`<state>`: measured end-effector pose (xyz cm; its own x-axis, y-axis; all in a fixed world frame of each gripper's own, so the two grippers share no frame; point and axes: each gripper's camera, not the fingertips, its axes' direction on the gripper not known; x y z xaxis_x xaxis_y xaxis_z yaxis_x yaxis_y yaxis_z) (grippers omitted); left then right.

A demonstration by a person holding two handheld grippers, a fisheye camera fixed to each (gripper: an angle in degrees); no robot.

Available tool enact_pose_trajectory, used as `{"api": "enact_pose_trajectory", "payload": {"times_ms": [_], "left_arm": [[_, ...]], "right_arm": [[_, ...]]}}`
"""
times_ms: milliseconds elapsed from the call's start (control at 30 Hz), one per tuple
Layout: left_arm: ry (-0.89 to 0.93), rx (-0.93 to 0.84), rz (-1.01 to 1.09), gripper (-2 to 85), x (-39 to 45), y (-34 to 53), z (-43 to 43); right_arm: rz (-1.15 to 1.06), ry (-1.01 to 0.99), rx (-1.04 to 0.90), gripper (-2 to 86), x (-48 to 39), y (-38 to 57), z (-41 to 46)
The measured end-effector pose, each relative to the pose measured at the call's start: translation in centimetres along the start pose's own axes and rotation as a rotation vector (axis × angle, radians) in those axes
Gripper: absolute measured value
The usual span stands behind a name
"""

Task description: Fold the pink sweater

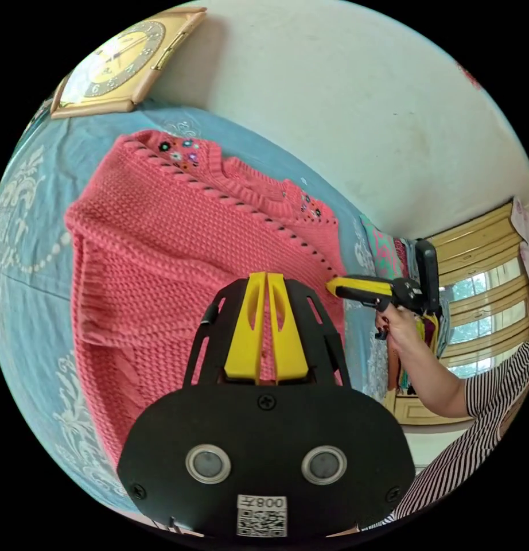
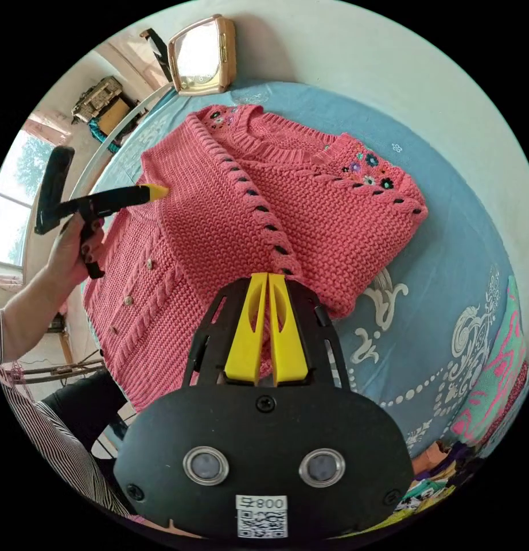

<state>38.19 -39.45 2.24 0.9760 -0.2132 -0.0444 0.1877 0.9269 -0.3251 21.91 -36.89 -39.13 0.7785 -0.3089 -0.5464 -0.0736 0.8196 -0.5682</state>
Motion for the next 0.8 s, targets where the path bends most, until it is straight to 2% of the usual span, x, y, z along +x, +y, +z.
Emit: {"api": "enact_pose_trajectory", "payload": {"times_ms": [100,167,233,333,433,500,533,567,667,800], "left_arm": [[-0.102,-0.055,-0.005,0.4,-2.4,-1.9,0.5],[-0.03,-0.066,0.019,0.3,-2.9,-2.2,0.9],[-0.058,-0.097,0.055,0.3,-2.0,-2.4,0.3],[-0.157,-0.027,0.114,0.3,-0.7,-2.4,-3.2],[-0.273,0.062,0.05,0.3,-2.7,-2.9,-6.4],[-0.322,0.06,-0.001,0.3,-4.8,-3.5,-6.9],[-0.363,0.004,-0.022,0.2,-6.1,-3.8,-6.2],[-0.314,-0.061,-0.03,0.2,-7.3,-3.8,-5.2],[-0.25,-0.039,-0.058,0.3,-7.5,-4.0,-6.8],[-0.265,0.086,0.02,0.3,-6.4,-5.0,-10.0]], "right_arm": [[0.002,0.018,0.059,0.2,-1.4,0.8,1.1],[0.029,-0.009,0.08,0.2,-1.7,1.5,1.7],[0.048,-0.024,0.068,0.2,-2.0,1.7,1.9],[0.065,0.021,0.083,0.2,-3.0,1.7,1.2],[0.079,0.086,0.135,0.2,-4.2,1.6,1.4],[0.089,0.107,0.081,0.2,-4.3,1.1,3.5],[0.1,0.112,0.097,0.1,-4.3,1.2,4.5],[0.117,0.104,0.1,0.1,-4.3,1.1,4.7],[0.149,0.077,0.101,0.1,-4.4,1.2,4.7],[0.152,0.096,0.163,0.1,-5.2,1.3,4.8]]}}
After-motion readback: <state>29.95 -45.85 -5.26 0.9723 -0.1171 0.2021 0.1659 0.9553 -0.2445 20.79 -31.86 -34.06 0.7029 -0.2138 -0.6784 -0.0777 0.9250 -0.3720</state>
